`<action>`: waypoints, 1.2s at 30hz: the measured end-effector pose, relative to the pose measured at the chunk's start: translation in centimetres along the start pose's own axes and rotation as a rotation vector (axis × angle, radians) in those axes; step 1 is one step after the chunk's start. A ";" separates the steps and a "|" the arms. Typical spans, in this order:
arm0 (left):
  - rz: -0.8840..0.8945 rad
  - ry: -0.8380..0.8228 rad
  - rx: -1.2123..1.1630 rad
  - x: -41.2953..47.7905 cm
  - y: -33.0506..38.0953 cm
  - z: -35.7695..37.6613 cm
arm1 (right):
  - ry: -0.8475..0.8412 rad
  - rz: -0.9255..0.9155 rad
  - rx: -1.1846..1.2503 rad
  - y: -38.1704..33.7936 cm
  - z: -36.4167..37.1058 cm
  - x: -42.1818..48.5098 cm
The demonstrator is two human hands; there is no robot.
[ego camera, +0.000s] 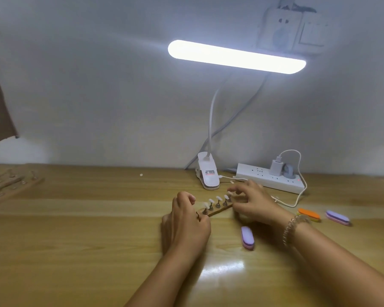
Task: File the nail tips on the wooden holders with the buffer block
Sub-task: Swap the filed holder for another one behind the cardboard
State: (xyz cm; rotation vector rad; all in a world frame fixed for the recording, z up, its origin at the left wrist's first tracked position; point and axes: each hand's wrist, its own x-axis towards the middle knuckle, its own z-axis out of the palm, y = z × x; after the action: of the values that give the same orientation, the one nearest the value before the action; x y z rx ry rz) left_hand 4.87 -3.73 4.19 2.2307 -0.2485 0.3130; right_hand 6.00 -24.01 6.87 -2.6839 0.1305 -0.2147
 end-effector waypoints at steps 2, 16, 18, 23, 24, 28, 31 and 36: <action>-0.003 -0.005 -0.015 0.0 0.1 -0.2 | -0.045 0.020 -0.108 0.0 -0.1 0.0; 0.218 -0.352 0.010 -2.2 1.4 -1.1 | 0.603 0.232 -0.045 11.1 -9.7 -9.5; 0.309 -0.402 0.131 -2.7 2.1 -0.7 | 0.675 0.509 -0.076 15.5 -12.1 -12.0; 0.410 -0.396 0.157 -3.3 4.1 1.1 | 0.607 0.744 -0.089 23.2 -14.6 -15.9; 0.417 -0.405 0.162 -3.2 4.5 1.6 | 0.607 0.767 -0.094 24.0 -14.7 -15.8; 0.490 -0.452 0.187 -2.7 7.9 5.1 | 0.619 0.861 -0.156 27.2 -15.5 -13.3; 0.576 -0.463 0.204 -3.1 11.4 9.6 | 0.615 0.923 -0.165 29.9 -16.4 -11.5; 0.611 -0.475 0.194 -4.1 16.1 16.5 | 0.539 0.825 -0.334 33.5 -16.6 -9.2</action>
State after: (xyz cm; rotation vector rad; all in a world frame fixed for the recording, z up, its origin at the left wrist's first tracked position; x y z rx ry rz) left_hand -1.25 -26.35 4.62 2.3485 -1.2083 0.1219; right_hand -7.77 -59.91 5.82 -2.5469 1.4966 -0.6756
